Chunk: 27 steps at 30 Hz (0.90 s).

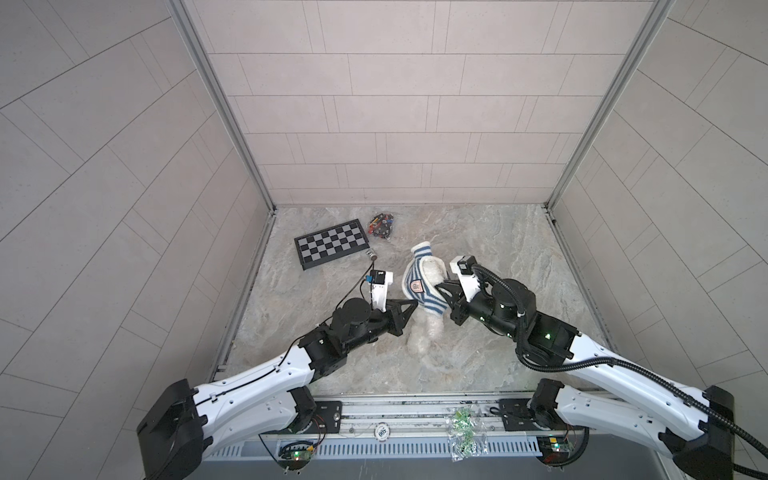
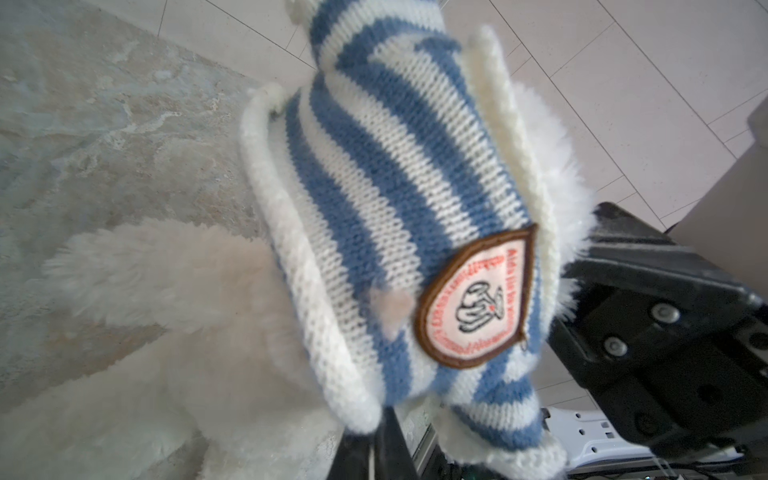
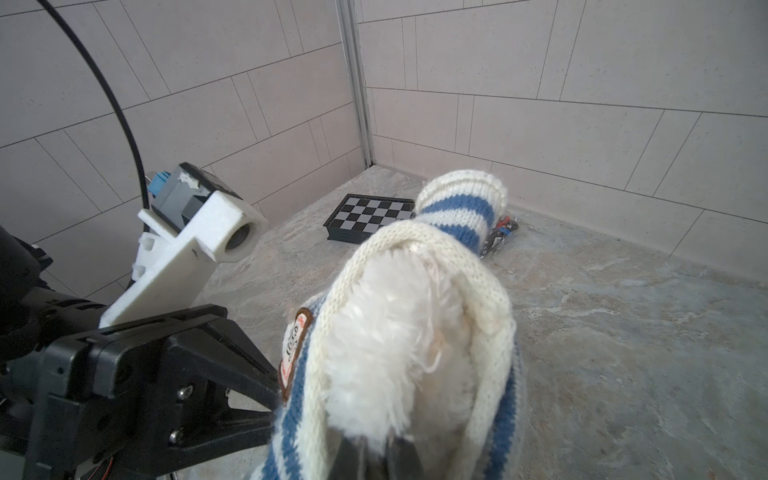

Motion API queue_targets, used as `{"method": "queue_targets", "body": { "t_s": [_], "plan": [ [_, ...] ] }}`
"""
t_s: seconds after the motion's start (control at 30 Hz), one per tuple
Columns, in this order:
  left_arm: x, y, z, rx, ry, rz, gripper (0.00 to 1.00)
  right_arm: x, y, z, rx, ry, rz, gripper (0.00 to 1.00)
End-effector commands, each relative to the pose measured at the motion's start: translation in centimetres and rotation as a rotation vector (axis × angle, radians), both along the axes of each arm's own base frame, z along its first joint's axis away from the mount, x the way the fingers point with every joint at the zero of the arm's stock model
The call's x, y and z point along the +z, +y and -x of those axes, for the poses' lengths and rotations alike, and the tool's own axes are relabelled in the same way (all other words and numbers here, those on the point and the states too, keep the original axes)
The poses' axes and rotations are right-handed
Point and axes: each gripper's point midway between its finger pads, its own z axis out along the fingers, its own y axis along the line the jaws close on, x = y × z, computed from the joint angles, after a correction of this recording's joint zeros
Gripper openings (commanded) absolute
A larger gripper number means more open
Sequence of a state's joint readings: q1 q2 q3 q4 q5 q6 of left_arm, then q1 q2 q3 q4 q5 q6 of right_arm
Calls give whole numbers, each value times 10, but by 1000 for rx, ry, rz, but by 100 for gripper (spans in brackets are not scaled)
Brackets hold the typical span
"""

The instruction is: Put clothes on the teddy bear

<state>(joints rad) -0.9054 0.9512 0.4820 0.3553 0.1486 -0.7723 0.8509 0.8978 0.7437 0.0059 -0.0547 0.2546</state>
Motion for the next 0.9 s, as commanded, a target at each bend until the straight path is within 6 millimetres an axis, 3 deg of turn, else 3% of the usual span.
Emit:
{"method": "queue_targets", "body": {
  "t_s": [0.0, 0.13, 0.33, 0.4, 0.5, 0.6, 0.73, 0.87],
  "plan": [
    [-8, 7, -1, 27, 8, 10, 0, 28, -3, 1, -13, -74, -58, 0],
    [-27, 22, -5, 84, 47, 3, 0, 26, -6, -1, -25, -75, -51, 0],
    [-65, 65, -24, 234, 129, 27, 0, 27, -9, 1, -31, -82, -56, 0],
    [-69, 69, -25, 244, 130, 14, 0, 26, -9, 2, -27, -80, -54, 0],
    [-63, 62, -25, 204, 114, 15, 0, 22, -5, 3, -6, -70, -41, 0],
    [-43, 41, -17, 86, 71, 43, 1, 17, 4, 6, 46, -57, -11, 0],
    [-11, 29, 0, -16, -28, 33, 20, 8, 15, 15, 146, -69, 78, 0],
    [7, 43, 12, -31, -92, -39, 44, -2, 8, 20, 179, -117, 197, 0]
  ]
}}
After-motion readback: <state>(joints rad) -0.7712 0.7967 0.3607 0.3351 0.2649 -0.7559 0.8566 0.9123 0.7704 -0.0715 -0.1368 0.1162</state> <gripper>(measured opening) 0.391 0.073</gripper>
